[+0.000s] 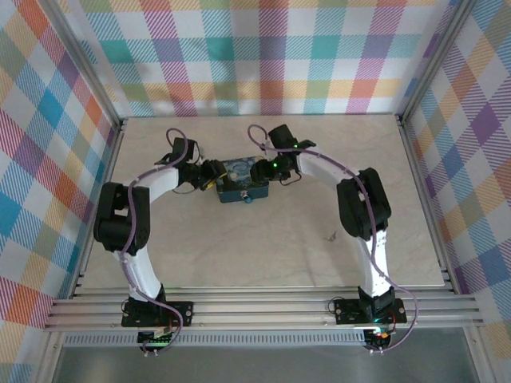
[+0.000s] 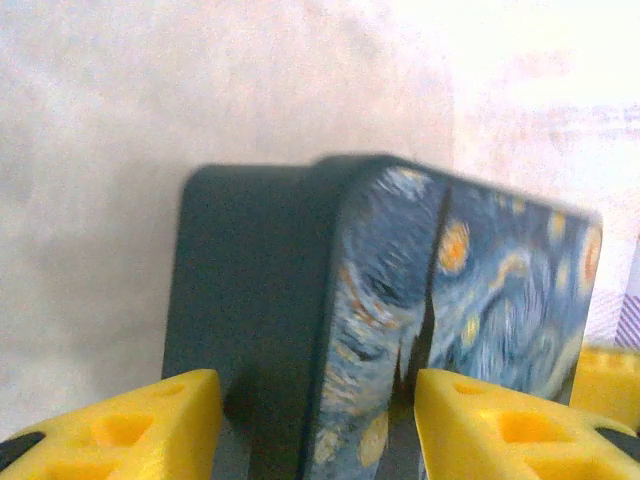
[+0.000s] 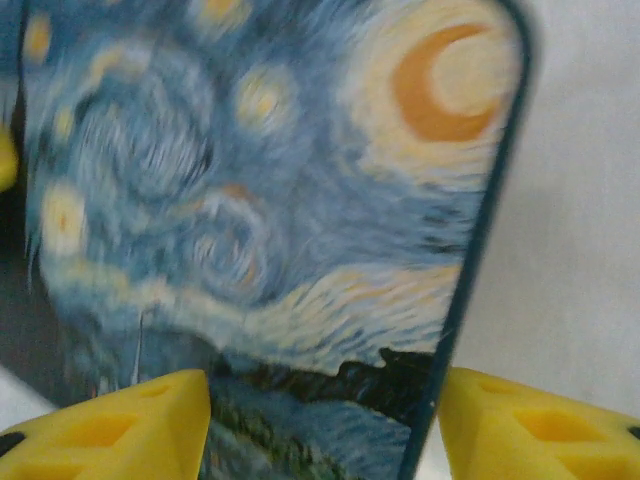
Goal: Unlock the padlock with the key
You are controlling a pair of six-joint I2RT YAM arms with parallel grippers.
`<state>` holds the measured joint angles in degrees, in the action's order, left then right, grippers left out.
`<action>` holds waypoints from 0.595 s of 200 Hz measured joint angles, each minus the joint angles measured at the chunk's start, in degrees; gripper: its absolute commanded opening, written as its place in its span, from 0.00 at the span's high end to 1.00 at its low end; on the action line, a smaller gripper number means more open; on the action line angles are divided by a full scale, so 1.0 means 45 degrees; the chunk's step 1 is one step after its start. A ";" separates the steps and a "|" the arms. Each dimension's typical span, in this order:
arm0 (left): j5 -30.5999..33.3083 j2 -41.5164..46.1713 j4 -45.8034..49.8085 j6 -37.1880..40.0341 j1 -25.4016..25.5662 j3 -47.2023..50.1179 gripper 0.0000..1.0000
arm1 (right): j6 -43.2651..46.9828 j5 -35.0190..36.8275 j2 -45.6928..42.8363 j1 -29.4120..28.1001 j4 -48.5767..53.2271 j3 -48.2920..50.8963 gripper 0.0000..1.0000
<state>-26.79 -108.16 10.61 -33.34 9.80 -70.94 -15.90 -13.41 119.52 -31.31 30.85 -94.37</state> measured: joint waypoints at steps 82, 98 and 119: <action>0.0937 0.0850 0.1190 0.0709 0.0000 -0.0112 0.41 | -0.1608 0.0491 -0.1103 0.0053 0.0214 0.0180 0.26; 0.0865 0.1035 0.1112 0.0665 0.0039 0.0466 0.42 | -0.1860 0.0398 -0.0899 0.0121 0.0321 0.0063 0.29; 0.0733 0.1039 0.0612 0.0466 0.0189 0.1001 0.43 | -0.2069 0.0262 -0.0219 0.0131 0.0471 -0.0573 0.32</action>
<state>-23.49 -103.48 13.37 -31.24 10.66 -66.43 -25.21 -12.23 118.54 -30.72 32.97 -96.95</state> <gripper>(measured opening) 0.577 0.692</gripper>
